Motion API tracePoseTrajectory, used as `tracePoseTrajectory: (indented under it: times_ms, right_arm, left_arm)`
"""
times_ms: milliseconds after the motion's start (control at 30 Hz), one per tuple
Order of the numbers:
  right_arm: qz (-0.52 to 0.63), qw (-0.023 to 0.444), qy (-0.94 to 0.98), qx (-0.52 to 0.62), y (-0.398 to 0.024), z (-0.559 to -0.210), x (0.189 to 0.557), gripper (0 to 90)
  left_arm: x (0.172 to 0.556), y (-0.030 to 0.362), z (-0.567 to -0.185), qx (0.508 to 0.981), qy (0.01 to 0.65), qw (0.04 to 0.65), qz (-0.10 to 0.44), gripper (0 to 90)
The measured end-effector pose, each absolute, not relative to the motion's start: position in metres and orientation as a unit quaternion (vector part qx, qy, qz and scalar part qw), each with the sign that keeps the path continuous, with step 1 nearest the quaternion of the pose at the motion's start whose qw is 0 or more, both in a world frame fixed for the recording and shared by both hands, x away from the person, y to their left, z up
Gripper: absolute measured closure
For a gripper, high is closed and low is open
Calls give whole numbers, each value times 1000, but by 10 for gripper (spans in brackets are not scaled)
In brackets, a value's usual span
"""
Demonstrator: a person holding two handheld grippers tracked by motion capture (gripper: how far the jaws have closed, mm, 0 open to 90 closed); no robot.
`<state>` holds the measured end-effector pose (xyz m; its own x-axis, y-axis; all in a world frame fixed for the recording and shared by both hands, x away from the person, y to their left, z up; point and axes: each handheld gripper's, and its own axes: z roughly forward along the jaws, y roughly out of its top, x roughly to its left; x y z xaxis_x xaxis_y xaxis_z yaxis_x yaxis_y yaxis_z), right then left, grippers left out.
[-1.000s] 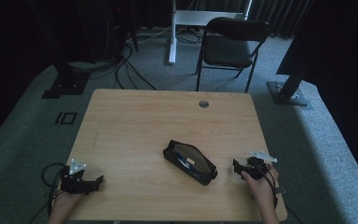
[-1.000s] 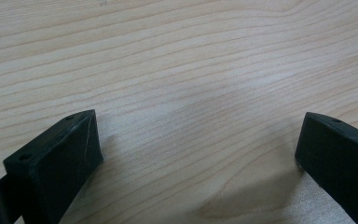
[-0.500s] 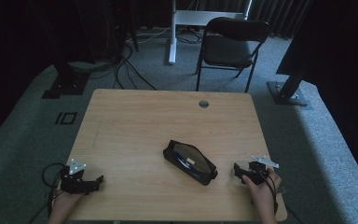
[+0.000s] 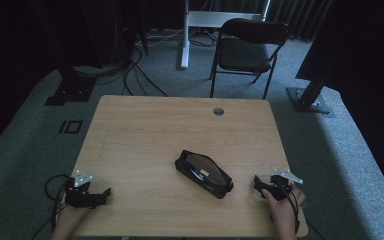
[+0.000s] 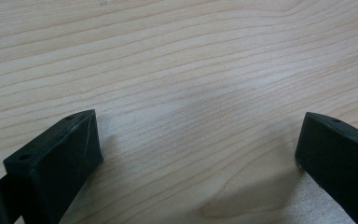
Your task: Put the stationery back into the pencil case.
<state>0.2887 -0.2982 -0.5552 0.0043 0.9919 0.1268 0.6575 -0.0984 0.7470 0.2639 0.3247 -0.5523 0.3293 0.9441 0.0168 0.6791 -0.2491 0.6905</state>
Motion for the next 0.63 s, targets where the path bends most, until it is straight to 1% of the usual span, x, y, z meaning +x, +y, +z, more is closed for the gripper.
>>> tracePoseTrajectory:
  times_ms: [200,367,633]
  right_arm:
    - [321,259,621,666,-296,-555,286,138]
    - [291,273,652,644,-290,-556,285,131]
    - [294,271,658,638,-289,-556,285,131]
  left_arm:
    - [264,325,-552,759,535,299,222,2]
    - [264,325,-552,759,535,298,221,2]
    - [264,325,-552,759,535,298,221,2]
